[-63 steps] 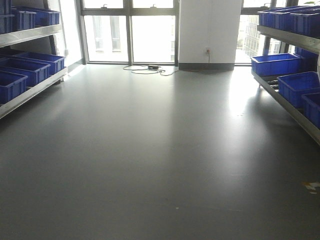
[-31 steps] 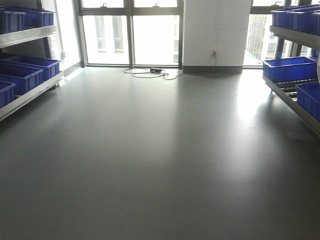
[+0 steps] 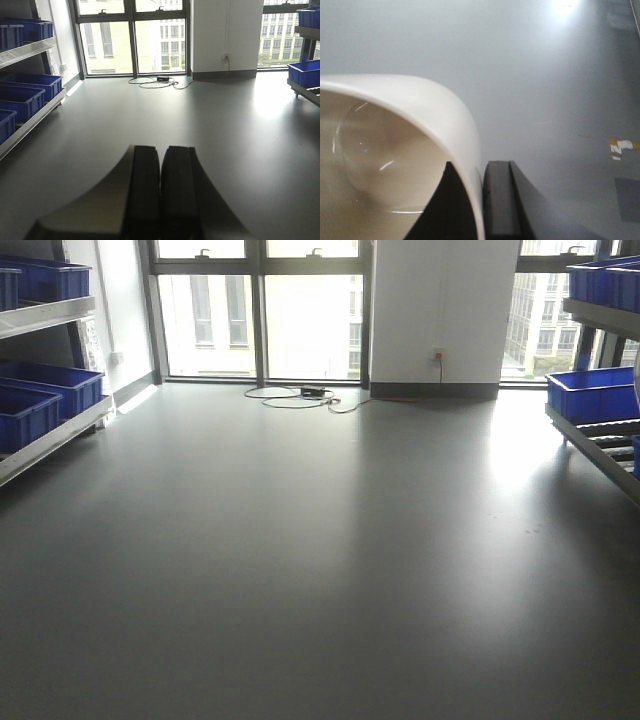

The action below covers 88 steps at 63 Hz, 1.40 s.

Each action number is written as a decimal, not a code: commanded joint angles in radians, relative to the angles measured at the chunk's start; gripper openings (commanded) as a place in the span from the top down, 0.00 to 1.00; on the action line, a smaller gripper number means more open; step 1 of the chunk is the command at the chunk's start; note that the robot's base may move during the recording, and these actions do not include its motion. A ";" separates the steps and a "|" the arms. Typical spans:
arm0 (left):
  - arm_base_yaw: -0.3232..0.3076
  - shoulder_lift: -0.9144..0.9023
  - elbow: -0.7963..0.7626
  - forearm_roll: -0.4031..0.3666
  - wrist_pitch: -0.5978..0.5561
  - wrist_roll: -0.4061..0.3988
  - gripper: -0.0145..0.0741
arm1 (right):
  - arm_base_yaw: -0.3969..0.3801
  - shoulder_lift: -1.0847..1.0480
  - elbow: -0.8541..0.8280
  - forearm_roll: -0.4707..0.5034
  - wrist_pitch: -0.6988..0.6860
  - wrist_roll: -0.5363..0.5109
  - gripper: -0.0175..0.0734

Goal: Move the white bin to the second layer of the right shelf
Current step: 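Drive toward the window and turn to the roller shelf rack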

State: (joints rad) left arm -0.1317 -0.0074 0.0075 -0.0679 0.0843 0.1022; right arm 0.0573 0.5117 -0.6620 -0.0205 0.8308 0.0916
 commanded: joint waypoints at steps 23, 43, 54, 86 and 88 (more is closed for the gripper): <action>-0.005 -0.014 0.037 -0.006 -0.084 -0.003 0.74 | 0.001 0.002 -0.031 -0.001 -0.086 -0.004 0.74; -0.005 -0.014 0.037 -0.006 -0.084 -0.003 0.74 | 0.001 0.002 -0.031 -0.001 -0.086 -0.004 0.74; -0.005 -0.014 0.037 -0.006 -0.084 -0.003 0.74 | 0.001 0.002 -0.031 -0.001 -0.086 -0.004 0.74; -0.005 -0.014 0.037 -0.006 -0.084 -0.003 0.74 | 0.001 0.002 -0.031 0.000 -0.085 -0.004 0.74; -0.005 -0.014 0.037 -0.006 -0.084 -0.003 0.74 | 0.001 0.002 -0.031 0.000 -0.085 -0.004 0.74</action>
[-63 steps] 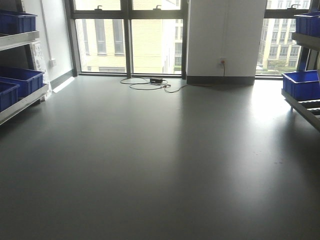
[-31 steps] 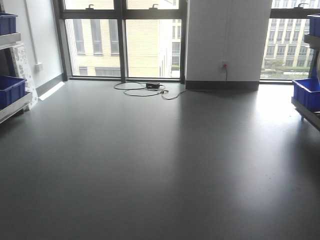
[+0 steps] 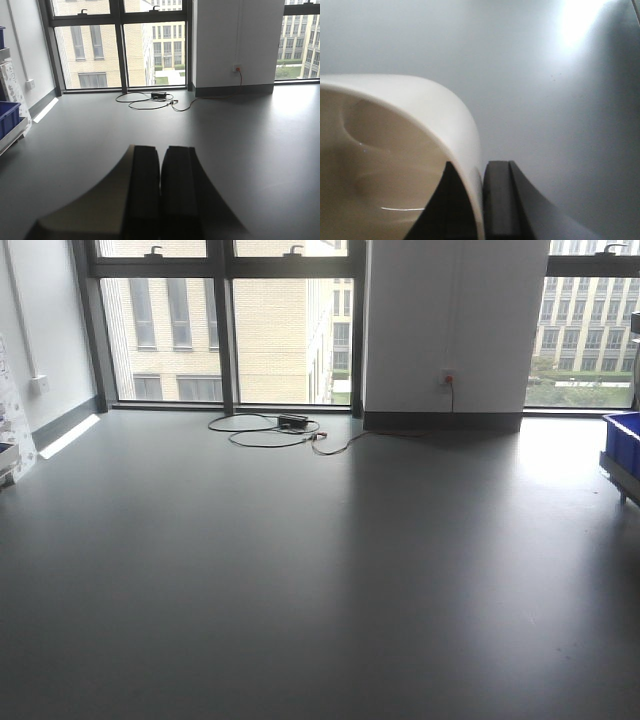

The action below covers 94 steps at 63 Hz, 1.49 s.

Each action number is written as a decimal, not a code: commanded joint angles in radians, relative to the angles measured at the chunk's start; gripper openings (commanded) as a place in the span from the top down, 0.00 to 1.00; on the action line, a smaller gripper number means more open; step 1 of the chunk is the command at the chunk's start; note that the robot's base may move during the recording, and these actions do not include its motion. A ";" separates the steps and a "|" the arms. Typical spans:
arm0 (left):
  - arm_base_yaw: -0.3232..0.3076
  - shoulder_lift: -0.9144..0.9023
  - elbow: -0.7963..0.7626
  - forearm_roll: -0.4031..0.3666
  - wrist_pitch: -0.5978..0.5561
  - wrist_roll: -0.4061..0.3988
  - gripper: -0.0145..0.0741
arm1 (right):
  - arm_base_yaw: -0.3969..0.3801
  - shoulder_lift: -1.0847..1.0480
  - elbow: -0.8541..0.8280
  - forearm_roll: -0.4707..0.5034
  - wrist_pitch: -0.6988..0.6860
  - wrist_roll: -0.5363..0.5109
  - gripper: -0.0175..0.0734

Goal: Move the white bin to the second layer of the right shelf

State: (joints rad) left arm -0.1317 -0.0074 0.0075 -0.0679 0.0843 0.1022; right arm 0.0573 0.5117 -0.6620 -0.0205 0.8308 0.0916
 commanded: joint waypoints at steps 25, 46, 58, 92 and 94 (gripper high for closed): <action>-0.005 -0.014 0.037 -0.006 -0.084 -0.003 0.74 | 0.001 0.002 -0.031 0.000 -0.085 -0.004 0.74; -0.005 -0.014 0.037 -0.006 -0.084 -0.003 0.74 | 0.001 0.002 -0.031 0.000 -0.085 -0.004 0.74; -0.005 -0.014 0.037 -0.006 -0.084 -0.003 0.74 | 0.001 0.002 -0.031 0.000 -0.085 -0.004 0.74; -0.005 -0.014 0.037 -0.006 -0.084 -0.003 0.74 | 0.001 0.002 -0.031 0.000 -0.085 -0.004 0.74; -0.005 -0.014 0.037 -0.006 -0.084 -0.003 0.74 | 0.001 0.002 -0.031 0.000 -0.085 -0.004 0.74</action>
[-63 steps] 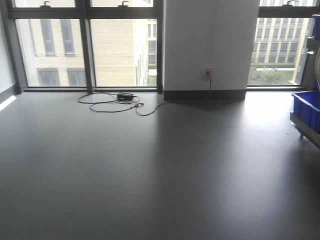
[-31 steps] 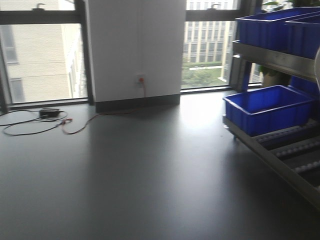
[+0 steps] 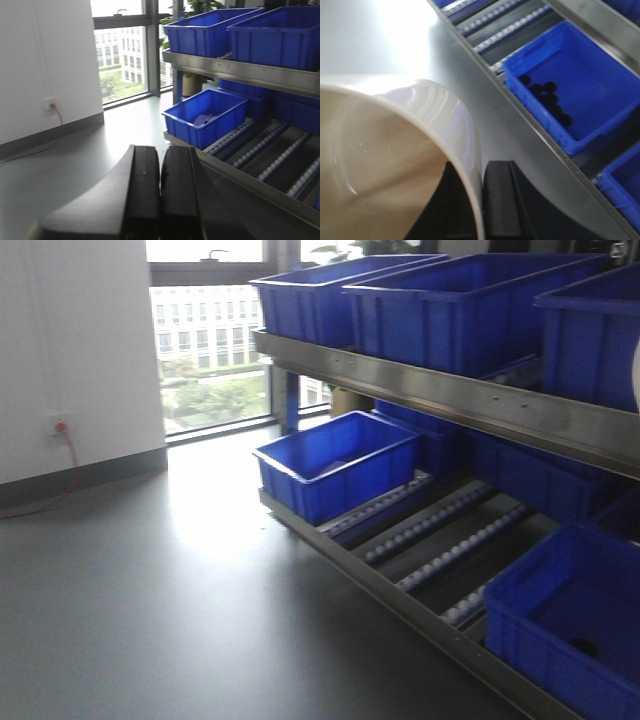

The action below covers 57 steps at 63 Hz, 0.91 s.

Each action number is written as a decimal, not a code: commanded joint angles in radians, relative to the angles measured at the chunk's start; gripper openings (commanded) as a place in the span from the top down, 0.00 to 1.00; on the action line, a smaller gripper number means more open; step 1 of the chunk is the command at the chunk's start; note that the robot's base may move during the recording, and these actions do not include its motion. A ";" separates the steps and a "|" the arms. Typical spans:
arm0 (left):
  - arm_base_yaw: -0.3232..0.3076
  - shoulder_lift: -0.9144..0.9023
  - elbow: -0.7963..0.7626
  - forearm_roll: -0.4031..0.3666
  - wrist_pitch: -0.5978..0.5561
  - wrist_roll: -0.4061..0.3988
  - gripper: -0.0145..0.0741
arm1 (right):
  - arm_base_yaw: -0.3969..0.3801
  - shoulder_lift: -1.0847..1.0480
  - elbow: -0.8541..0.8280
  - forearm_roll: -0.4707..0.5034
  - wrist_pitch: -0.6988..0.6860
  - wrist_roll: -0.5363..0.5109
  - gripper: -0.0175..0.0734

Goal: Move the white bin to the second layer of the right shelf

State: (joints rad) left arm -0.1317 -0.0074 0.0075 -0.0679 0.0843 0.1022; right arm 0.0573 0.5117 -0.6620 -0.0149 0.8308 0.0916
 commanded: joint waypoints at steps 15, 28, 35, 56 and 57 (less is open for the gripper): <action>-0.005 -0.014 0.037 -0.006 -0.084 -0.003 0.74 | 0.001 0.002 -0.031 -0.006 -0.085 -0.004 0.74; -0.005 -0.014 0.037 -0.006 -0.084 -0.003 0.74 | 0.001 0.002 -0.031 -0.006 -0.085 -0.004 0.74; -0.005 -0.014 0.037 -0.006 -0.084 -0.003 0.74 | 0.001 0.002 -0.031 -0.006 -0.085 -0.004 0.74; -0.005 -0.014 0.037 -0.006 -0.084 -0.003 0.74 | 0.001 0.002 -0.031 -0.006 -0.085 -0.004 0.74; -0.005 -0.014 0.037 -0.006 -0.084 -0.003 0.74 | 0.001 0.002 -0.031 -0.006 -0.085 -0.004 0.74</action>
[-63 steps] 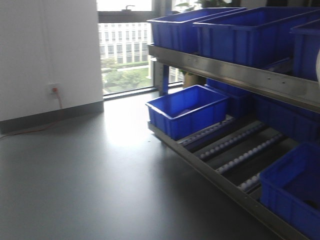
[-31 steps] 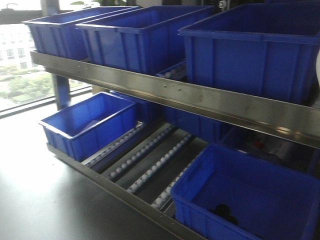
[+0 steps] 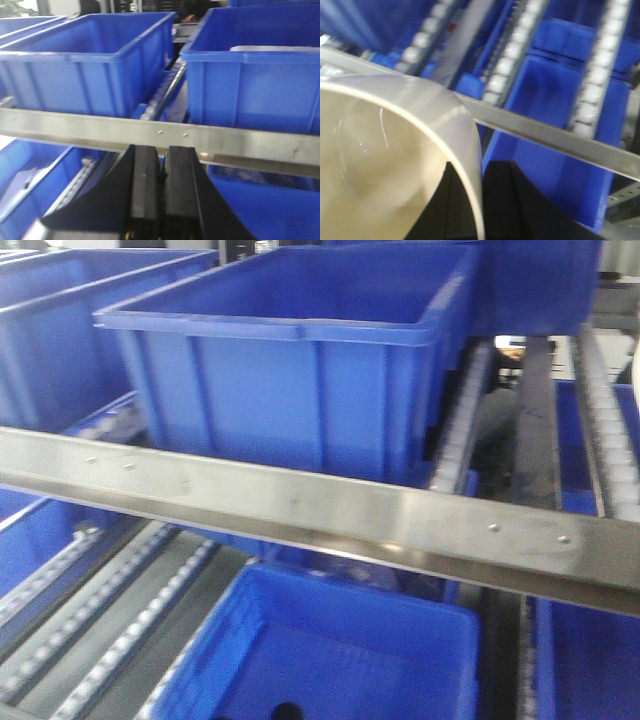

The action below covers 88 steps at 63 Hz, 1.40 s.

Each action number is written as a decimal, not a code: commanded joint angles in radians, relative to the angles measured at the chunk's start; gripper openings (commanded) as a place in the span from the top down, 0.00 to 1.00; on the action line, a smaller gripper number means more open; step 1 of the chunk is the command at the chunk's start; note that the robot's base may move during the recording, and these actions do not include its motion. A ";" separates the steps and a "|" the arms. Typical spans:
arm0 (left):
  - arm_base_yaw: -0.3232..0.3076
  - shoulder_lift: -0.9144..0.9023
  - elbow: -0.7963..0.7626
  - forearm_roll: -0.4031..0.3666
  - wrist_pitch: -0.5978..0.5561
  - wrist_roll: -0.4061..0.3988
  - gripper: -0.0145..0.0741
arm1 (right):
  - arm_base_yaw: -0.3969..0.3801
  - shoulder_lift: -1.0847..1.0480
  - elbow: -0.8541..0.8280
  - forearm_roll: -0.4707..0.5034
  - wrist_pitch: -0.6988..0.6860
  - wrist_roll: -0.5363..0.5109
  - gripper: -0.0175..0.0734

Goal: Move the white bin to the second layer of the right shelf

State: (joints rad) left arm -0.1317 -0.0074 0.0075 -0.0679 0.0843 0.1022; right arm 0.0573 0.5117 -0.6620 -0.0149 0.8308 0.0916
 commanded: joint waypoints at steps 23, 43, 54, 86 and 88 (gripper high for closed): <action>-0.005 -0.014 0.037 -0.006 -0.084 -0.003 0.74 | 0.001 0.002 -0.031 -0.006 -0.085 -0.004 0.74; -0.005 -0.014 0.037 -0.006 -0.084 -0.003 0.74 | 0.001 0.002 -0.031 -0.006 -0.085 -0.004 0.74; -0.005 -0.014 0.037 -0.006 -0.084 -0.003 0.74 | 0.001 0.002 -0.031 -0.006 -0.085 -0.004 0.74; -0.005 -0.014 0.037 -0.006 -0.084 -0.003 0.74 | 0.001 0.002 -0.031 -0.006 -0.085 -0.004 0.74; -0.005 -0.014 0.037 -0.006 -0.084 -0.003 0.74 | 0.001 0.002 -0.031 -0.006 -0.085 -0.004 0.74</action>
State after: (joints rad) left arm -0.1317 -0.0074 0.0075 -0.0679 0.0843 0.1022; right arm 0.0573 0.5117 -0.6620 -0.0185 0.8308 0.0916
